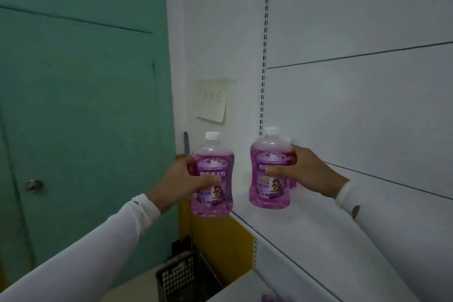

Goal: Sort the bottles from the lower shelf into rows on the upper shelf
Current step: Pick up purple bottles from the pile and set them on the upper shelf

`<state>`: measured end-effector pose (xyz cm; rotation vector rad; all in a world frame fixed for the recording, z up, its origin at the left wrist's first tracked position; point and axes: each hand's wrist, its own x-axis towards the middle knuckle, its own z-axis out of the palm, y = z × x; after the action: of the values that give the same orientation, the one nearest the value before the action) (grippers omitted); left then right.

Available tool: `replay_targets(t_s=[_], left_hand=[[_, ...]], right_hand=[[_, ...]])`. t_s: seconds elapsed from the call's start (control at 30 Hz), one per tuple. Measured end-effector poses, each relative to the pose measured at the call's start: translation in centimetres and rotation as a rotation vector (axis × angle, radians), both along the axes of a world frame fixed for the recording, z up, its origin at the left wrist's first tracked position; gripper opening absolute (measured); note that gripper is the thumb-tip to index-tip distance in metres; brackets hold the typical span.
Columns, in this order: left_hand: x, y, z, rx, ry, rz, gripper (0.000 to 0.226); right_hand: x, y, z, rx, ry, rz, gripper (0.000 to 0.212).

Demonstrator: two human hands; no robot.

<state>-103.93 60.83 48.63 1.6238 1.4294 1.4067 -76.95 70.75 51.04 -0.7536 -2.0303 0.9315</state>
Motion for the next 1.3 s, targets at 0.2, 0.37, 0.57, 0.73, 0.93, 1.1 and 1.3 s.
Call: replay_targets(t_s=[0.2,0.37,0.57,0.73,0.93,1.1,1.3], left_hand=[[-3.3,12.3,-0.8,-0.045,-0.02,-0.264,0.042],[-2.4,19.6,-1.3,-0.058,-0.019,-0.475,0.048],[-0.5,24.3,-2.7,-0.071,-0.005,-0.657,0.047],[-0.2,27.2,-3.6,-0.083,-0.005,-0.7,0.049],[-0.5,29.6,-5.0,-0.093,-0.017,-0.737,0.05],[-0.3,31.4,-5.9,-0.086,-0.033,-0.827,0.044],[-0.7,33.8,-6.3,-0.092,-0.029,-0.966,0.055]], right_hand=[[-0.7,5.0,-1.0,-0.049,0.001,-0.332,0.046],[1.1,5.8,-1.7,-0.087,0.024,-0.605,0.042],[2.6,8.0,-3.7,-0.137,0.024,-0.777,0.04],[2.8,11.7,-5.6,-0.16,-0.016,-0.831,0.052],[3.3,14.3,-7.8,-0.181,-0.004,-0.864,0.073],[2.9,14.8,-7.4,-0.133,-0.126,-0.949,0.066],[0.7,14.9,-7.5,-0.078,-0.178,-1.131,0.07]])
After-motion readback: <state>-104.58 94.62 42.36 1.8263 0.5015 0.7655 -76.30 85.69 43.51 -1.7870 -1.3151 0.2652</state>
